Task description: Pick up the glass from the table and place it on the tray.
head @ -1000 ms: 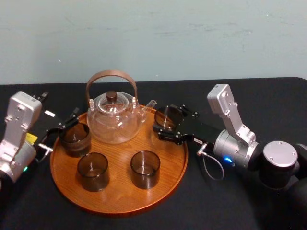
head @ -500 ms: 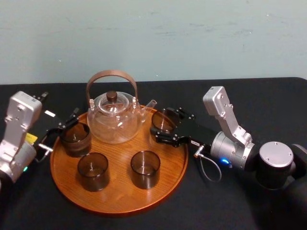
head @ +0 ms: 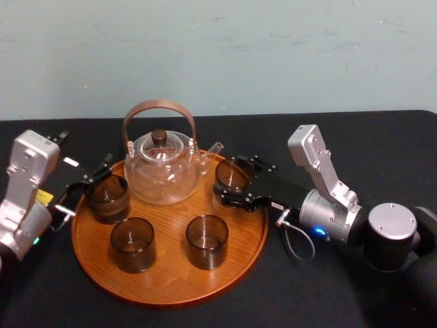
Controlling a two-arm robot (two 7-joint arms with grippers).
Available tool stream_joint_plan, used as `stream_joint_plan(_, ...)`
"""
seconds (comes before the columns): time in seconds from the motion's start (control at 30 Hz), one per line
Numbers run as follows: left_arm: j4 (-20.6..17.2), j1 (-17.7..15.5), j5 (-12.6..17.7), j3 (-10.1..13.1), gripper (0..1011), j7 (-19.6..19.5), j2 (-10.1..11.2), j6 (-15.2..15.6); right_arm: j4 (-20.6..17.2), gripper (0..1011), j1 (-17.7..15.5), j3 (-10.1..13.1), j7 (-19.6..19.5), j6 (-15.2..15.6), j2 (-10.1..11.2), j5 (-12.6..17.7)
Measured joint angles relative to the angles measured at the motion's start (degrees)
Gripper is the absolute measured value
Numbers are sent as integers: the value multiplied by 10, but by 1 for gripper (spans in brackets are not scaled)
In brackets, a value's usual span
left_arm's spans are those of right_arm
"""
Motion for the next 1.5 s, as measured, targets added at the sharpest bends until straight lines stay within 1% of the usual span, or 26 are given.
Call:
stream_joint_plan(0.87,0,0,0,0,1001,0,0,0,11,905,-1,-6,4,3,-2,3)
stream_joint_plan(1.1,0,0,0,0,1002,0,0,0,23,905,5,-11,7,3,-8,1)
stream_joint_plan(1.5,0,0,0,0,1001,0,0,0,40,905,13,-14,4,3,-12,-8)
